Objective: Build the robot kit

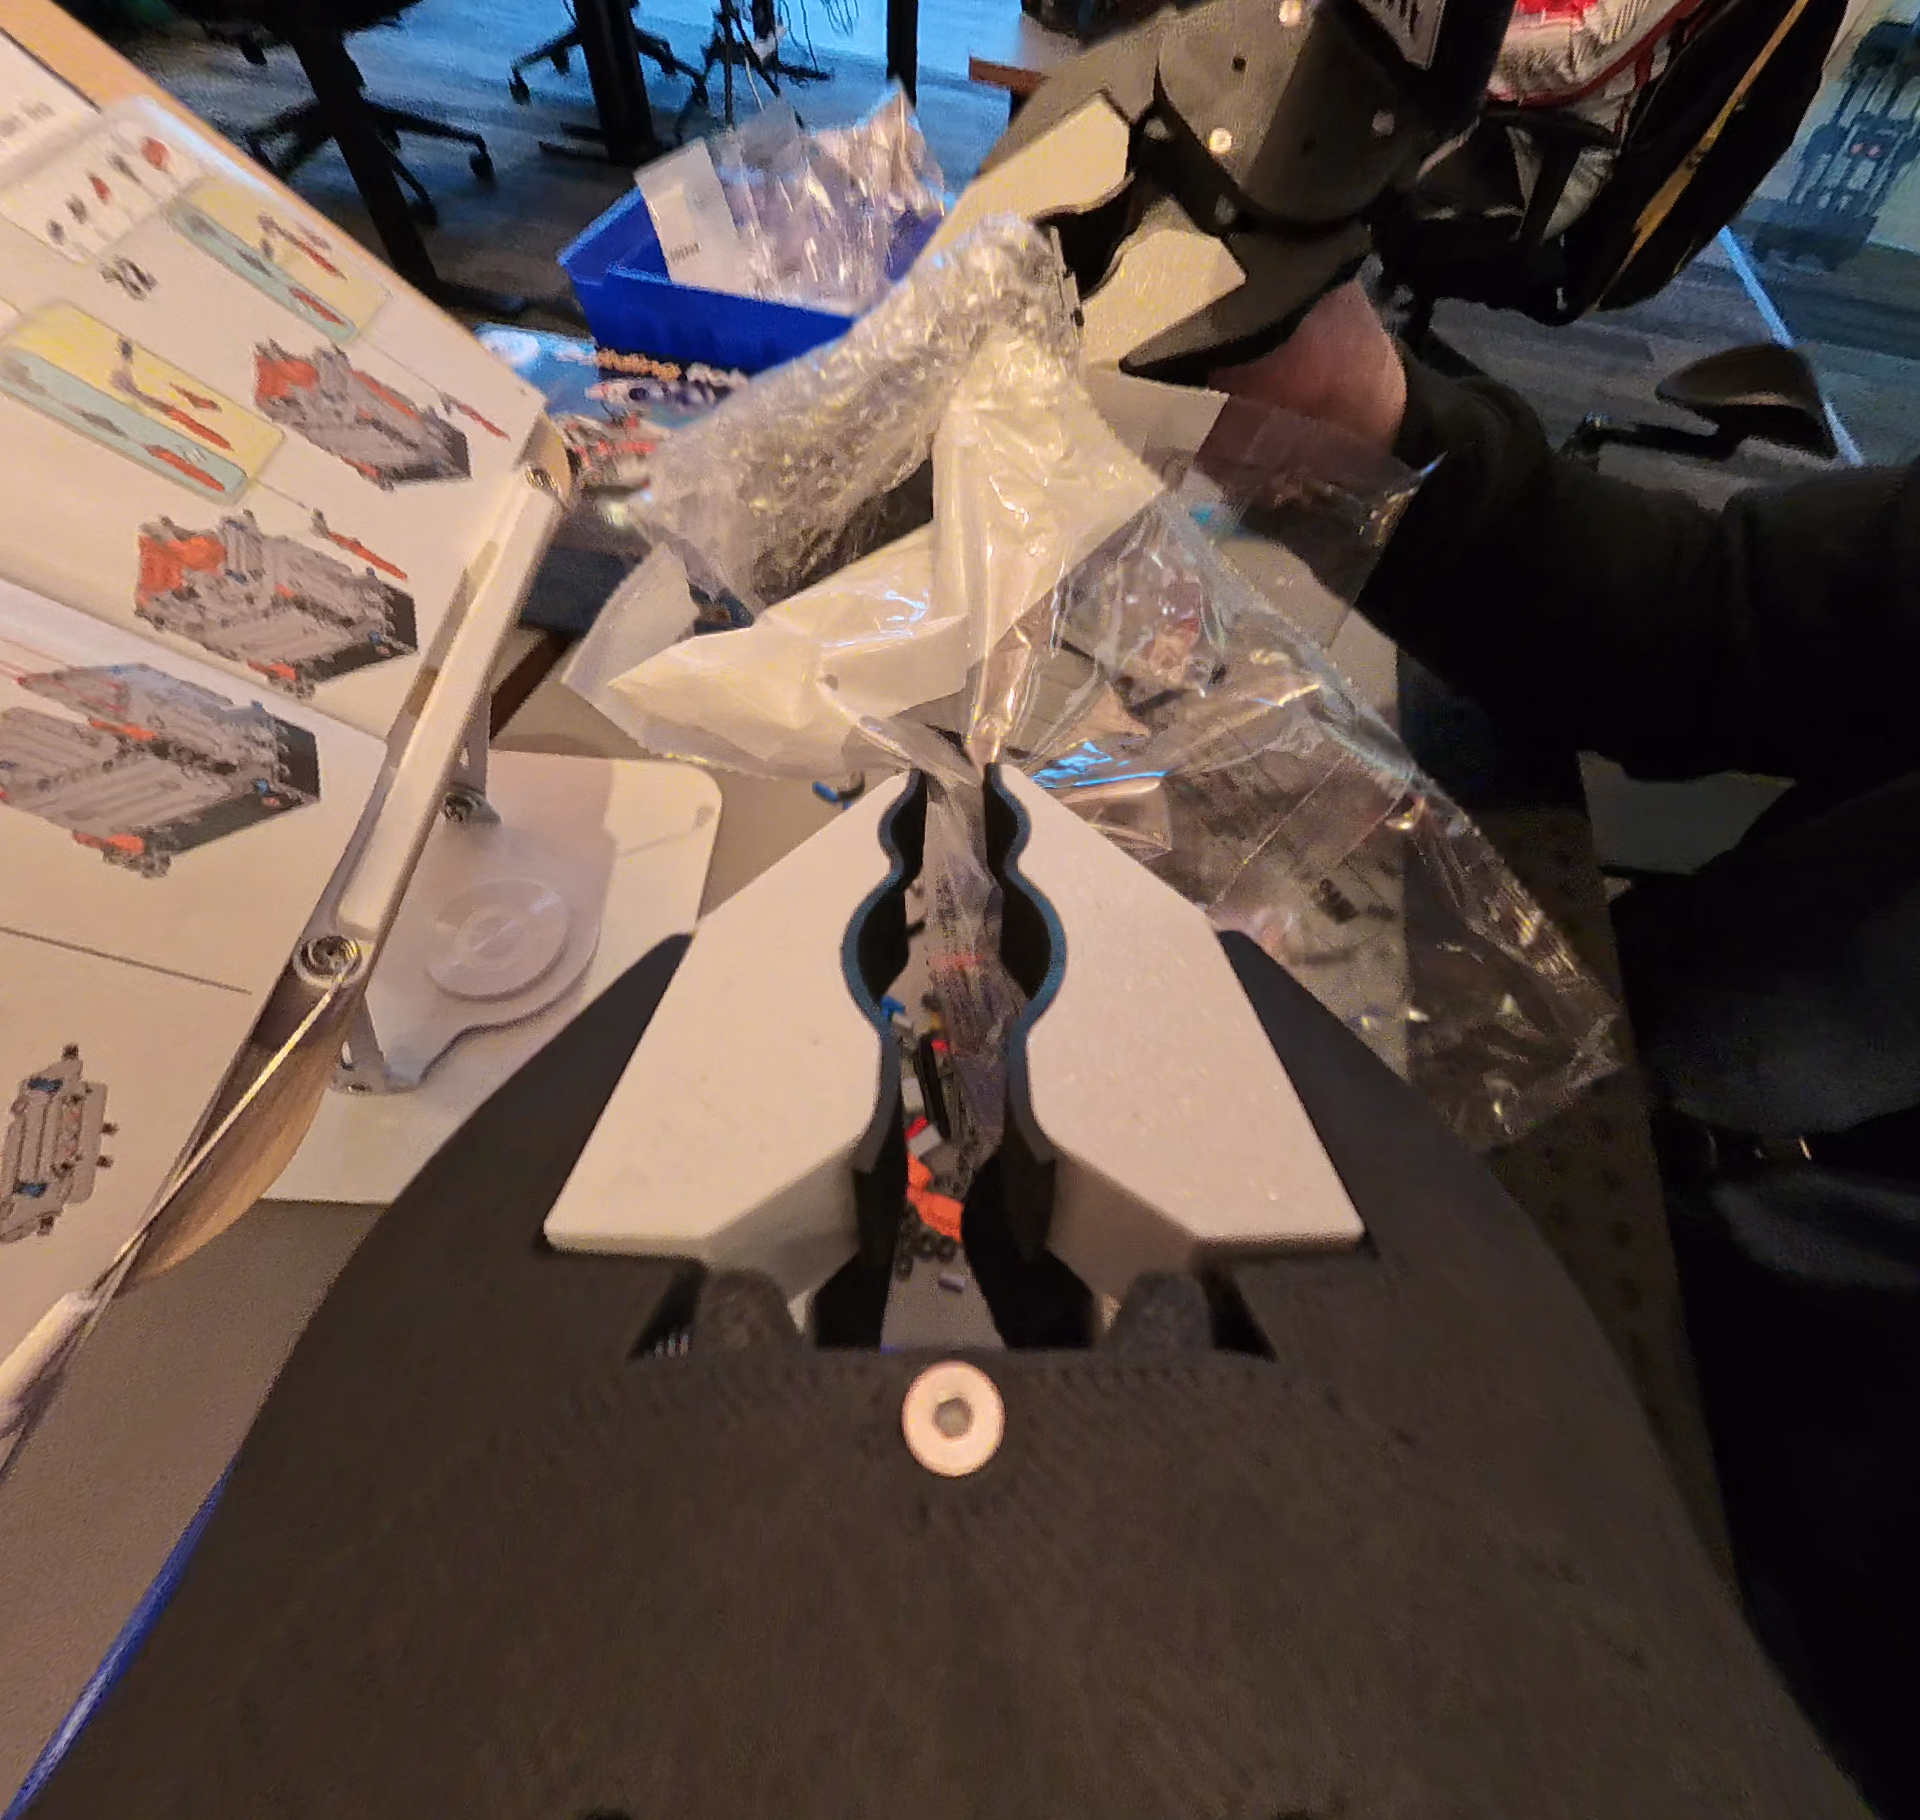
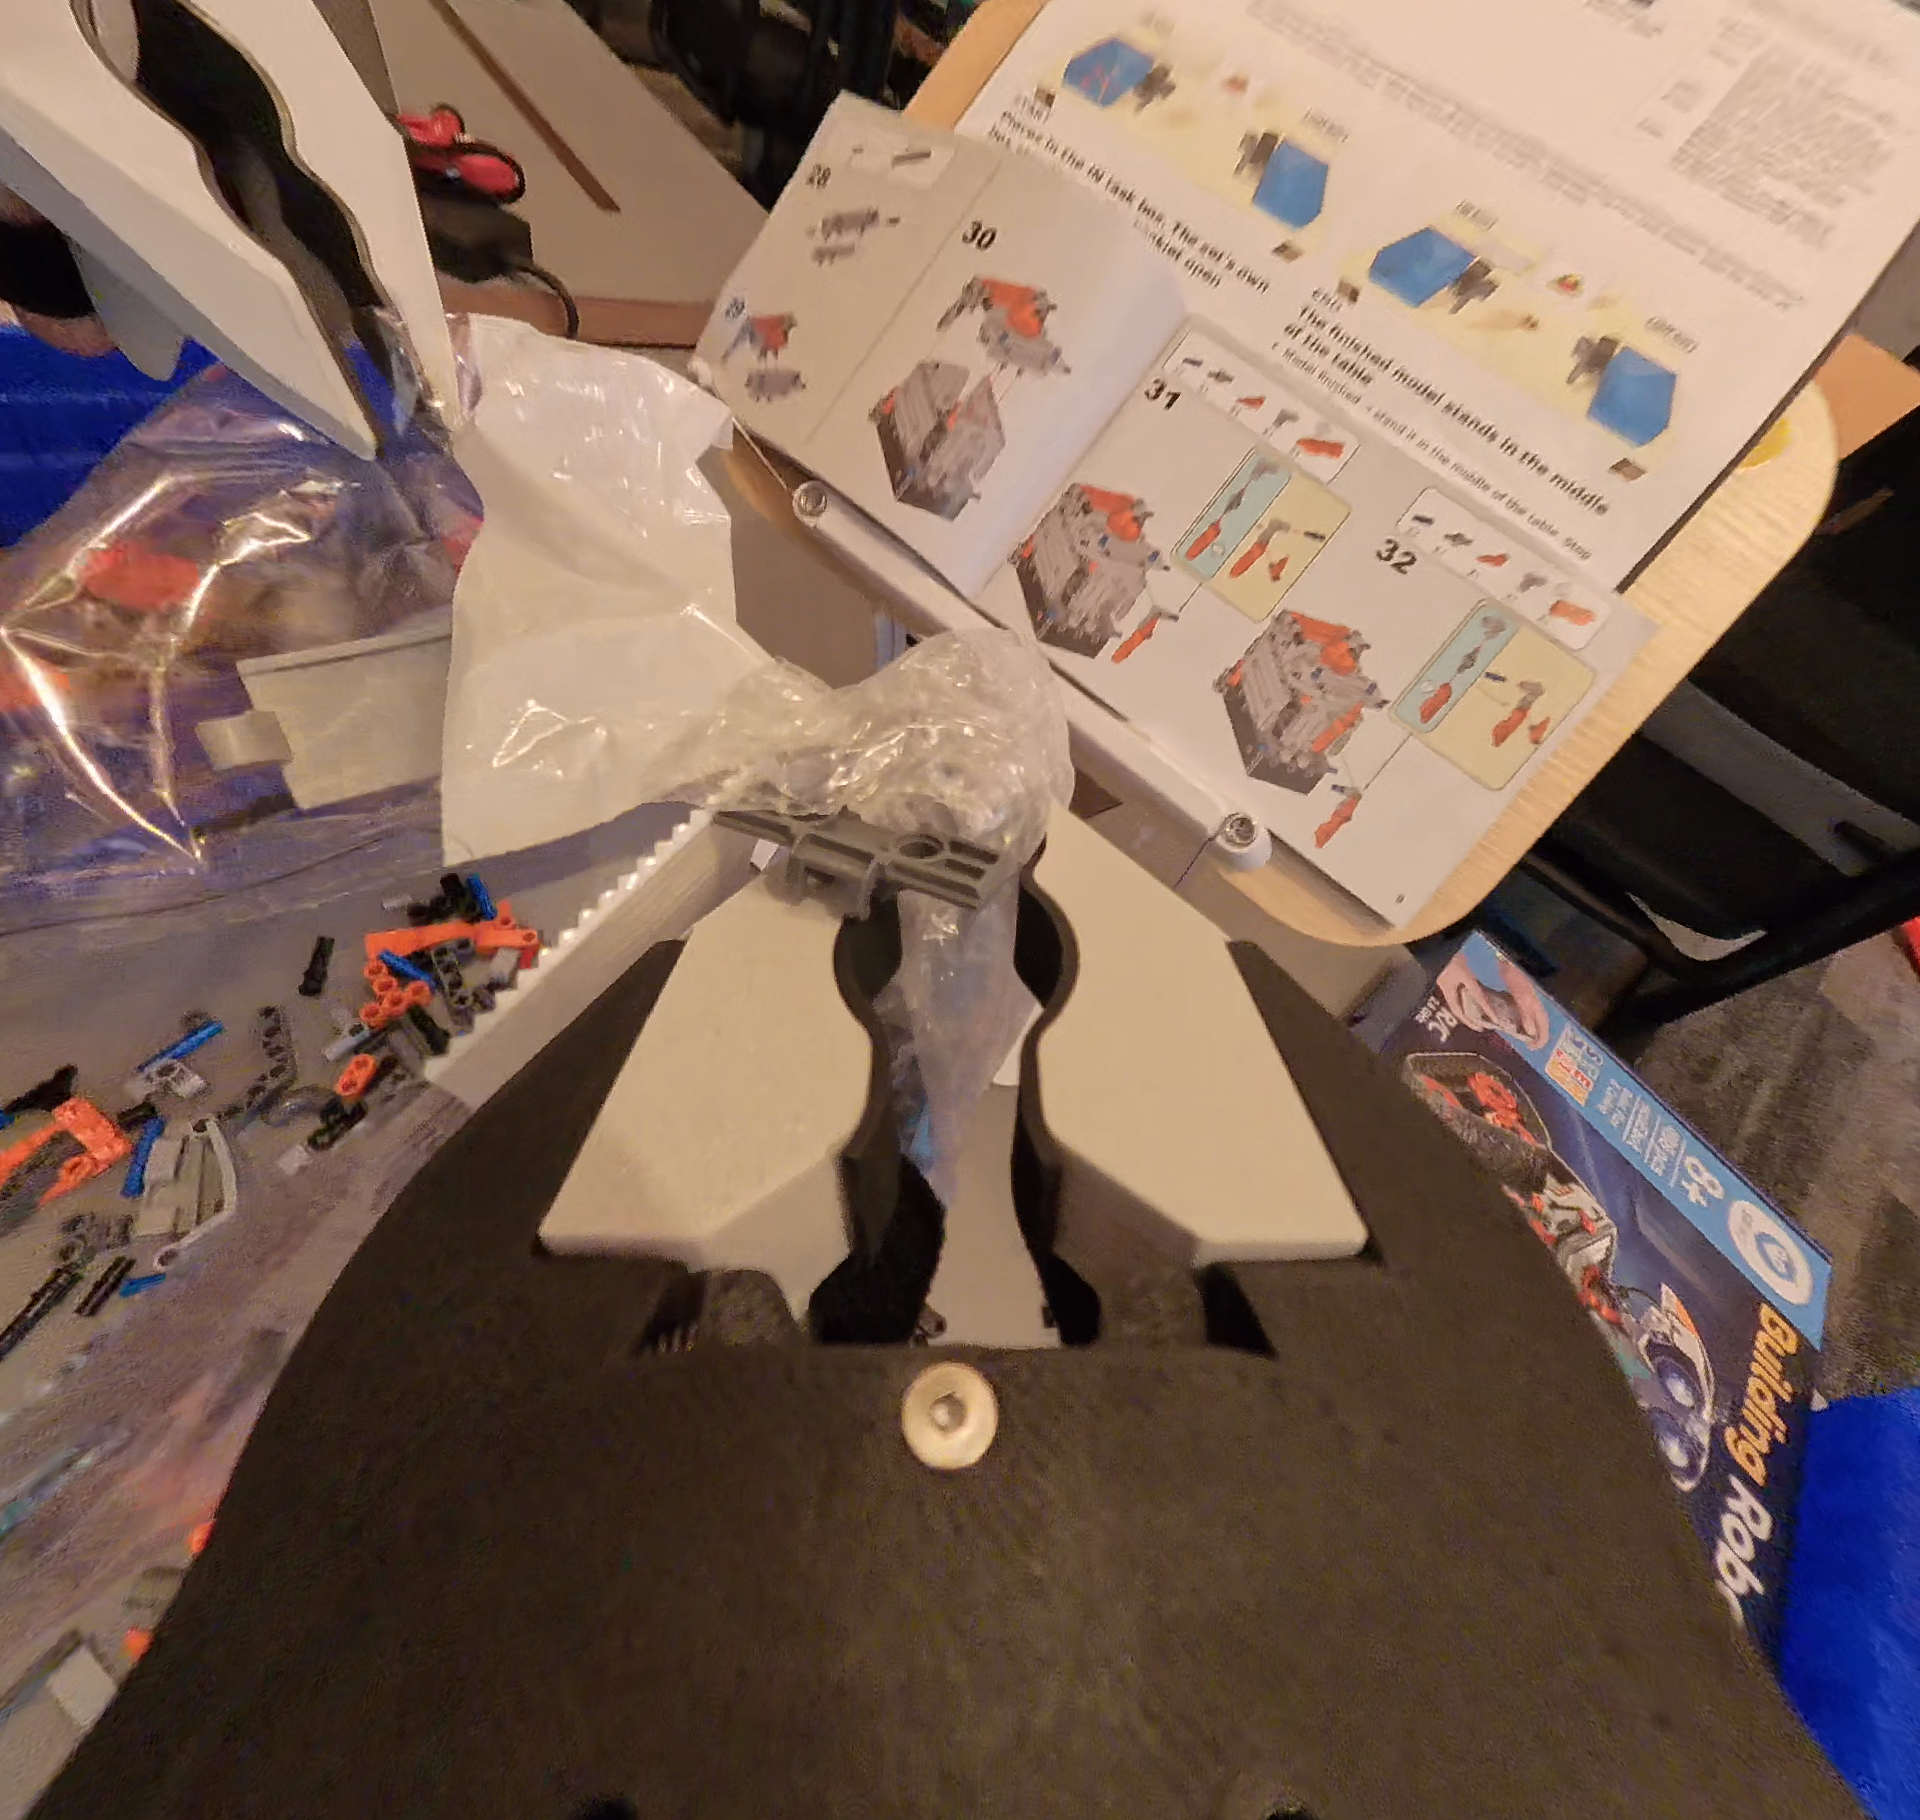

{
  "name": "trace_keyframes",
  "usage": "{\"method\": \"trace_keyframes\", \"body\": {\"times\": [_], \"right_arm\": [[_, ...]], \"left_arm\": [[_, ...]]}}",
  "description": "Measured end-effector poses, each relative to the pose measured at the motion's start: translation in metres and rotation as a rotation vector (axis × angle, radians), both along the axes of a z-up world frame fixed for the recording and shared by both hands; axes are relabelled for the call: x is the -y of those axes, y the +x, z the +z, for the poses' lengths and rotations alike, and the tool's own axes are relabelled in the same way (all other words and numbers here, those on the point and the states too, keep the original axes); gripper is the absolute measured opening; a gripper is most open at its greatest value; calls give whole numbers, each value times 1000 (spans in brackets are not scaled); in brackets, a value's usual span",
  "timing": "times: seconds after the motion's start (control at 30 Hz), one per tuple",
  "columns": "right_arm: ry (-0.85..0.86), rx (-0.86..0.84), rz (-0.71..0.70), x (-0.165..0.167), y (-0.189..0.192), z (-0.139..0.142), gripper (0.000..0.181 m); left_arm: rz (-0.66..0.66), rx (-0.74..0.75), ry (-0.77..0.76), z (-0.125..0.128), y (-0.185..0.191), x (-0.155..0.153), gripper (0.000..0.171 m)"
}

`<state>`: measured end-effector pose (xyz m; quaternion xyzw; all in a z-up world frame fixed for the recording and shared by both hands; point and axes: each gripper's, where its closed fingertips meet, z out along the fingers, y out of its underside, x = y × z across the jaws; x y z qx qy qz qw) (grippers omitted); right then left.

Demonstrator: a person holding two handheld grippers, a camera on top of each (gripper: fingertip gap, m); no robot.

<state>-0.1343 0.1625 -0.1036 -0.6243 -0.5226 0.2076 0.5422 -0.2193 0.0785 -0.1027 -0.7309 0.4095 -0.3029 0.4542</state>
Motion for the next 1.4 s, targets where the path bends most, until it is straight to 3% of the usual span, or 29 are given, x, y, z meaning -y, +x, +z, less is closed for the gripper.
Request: {"method": "trace_keyframes", "body": {"times": [0.13, 0.33, 0.47, 0.67, 0.93, 1.2, 1.27, 1.4], "right_arm": [[-65, 7, 29, 0, -6, -14, 11], [-91, -28, 7, -5, 4, -17, 3], [-87, -44, 1, -3, 12, -19, 1], [-97, -44, 20, 5, 5, -29, 0], [-131, -68, 26, 0, 7, -37, 0], [-146, -54, 50, 1, 1, -48, 0], [-149, -51, 53, 1, 0, -51, 0], [-161, -54, 61, 0, 0, -54, 0]], "left_arm": [[-15, -91, -38, -18, -8, -2, 10], [23, -97, 12, 9, -54, 3, 18], [112, -207, 0, 3, -107, 6, 22], [214, -333, -87, -35, -169, 14, 23], [161, -486, -274, -106, -194, 42, 27], [-26, -961, -481, -201, -210, 88, 38], [-20, -1072, -484, -214, -217, 86, 51], [-58, -1153, -485, -226, -212, 83, 39]]}}
